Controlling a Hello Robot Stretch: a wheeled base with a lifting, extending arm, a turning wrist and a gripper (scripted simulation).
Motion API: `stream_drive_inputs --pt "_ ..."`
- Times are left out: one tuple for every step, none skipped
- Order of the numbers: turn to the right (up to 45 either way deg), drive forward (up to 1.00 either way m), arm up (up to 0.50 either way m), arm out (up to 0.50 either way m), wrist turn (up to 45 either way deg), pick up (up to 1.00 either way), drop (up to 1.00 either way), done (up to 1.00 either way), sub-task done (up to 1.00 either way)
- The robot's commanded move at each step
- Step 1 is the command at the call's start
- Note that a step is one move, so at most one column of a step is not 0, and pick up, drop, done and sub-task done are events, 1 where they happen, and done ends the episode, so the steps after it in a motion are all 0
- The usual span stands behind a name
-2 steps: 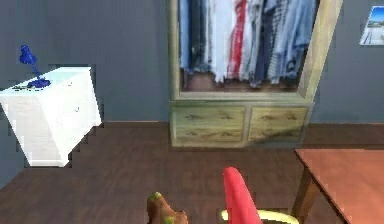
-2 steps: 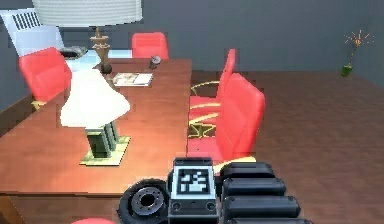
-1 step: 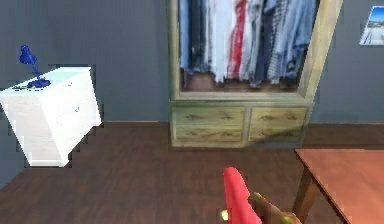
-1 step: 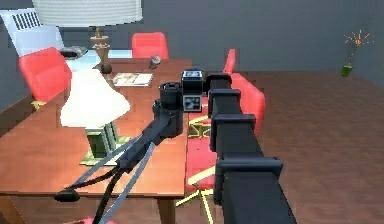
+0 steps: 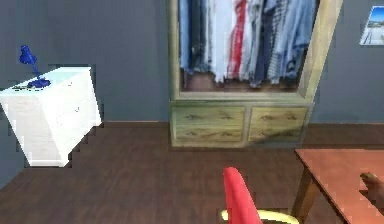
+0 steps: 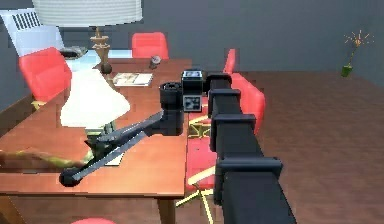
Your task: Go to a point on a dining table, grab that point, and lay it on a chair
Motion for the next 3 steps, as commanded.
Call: stream_drive_inputs --pt "0.0 0.0 -0.34 0.0 0.0 0.0 0.0 0.0 0.0" --pt "0.0 0.0 -0.32 0.0 0.0 0.0 0.0 0.0 0.0" --pt "0.0 0.0 0.0 0.0 0.0 0.0 1.0 0.0 0.0"
